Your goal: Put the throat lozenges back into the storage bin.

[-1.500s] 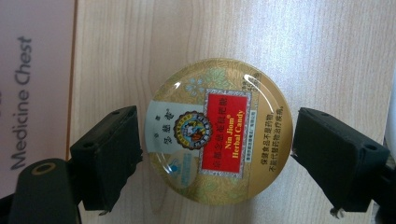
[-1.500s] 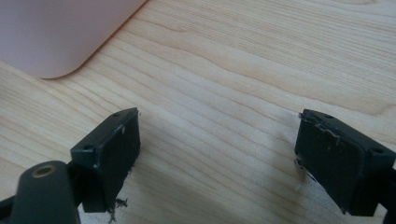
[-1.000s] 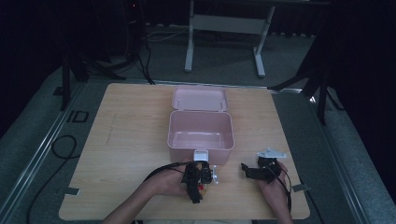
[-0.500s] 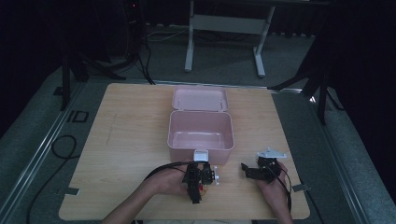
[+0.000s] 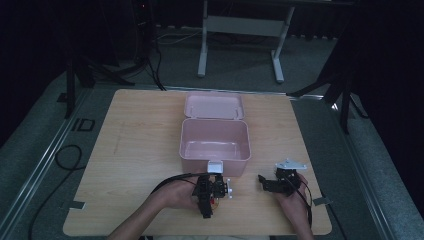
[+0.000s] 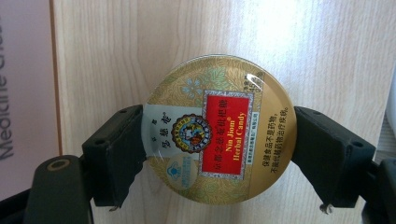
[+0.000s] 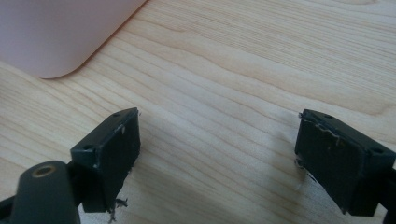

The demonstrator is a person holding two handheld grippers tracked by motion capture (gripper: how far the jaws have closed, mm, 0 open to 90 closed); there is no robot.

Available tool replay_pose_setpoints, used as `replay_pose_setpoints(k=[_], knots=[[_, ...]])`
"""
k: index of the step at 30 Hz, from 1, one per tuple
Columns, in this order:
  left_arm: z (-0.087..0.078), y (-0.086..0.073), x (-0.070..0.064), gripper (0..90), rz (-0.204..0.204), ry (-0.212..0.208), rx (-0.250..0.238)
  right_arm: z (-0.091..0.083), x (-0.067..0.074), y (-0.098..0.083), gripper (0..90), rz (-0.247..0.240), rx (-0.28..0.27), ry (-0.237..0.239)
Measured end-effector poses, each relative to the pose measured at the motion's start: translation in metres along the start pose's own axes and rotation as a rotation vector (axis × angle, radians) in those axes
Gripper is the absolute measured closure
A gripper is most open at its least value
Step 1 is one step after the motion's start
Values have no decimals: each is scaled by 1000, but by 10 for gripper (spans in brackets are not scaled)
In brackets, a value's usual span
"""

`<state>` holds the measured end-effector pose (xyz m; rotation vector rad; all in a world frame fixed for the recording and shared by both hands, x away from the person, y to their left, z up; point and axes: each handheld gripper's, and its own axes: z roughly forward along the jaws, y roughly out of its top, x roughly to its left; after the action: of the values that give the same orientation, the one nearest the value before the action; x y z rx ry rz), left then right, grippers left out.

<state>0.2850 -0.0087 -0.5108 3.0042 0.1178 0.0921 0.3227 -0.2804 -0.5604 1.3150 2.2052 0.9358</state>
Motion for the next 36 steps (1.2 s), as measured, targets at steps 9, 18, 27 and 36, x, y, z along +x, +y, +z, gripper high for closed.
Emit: replay_pose_setpoints(k=[9,18,27,36], knots=[[-8,-9,1,210,-18,1,-12,0,0,0,140,0,0,0],[-15,-19,4,210,-40,1,-19,0,0,0,140,0,0,0],[-22,-29,7,210,-59,13,-20,0,0,0,140,1,0,0],[-30,-40,10,210,-82,23,-25,0,0,0,140,1,0,0]])
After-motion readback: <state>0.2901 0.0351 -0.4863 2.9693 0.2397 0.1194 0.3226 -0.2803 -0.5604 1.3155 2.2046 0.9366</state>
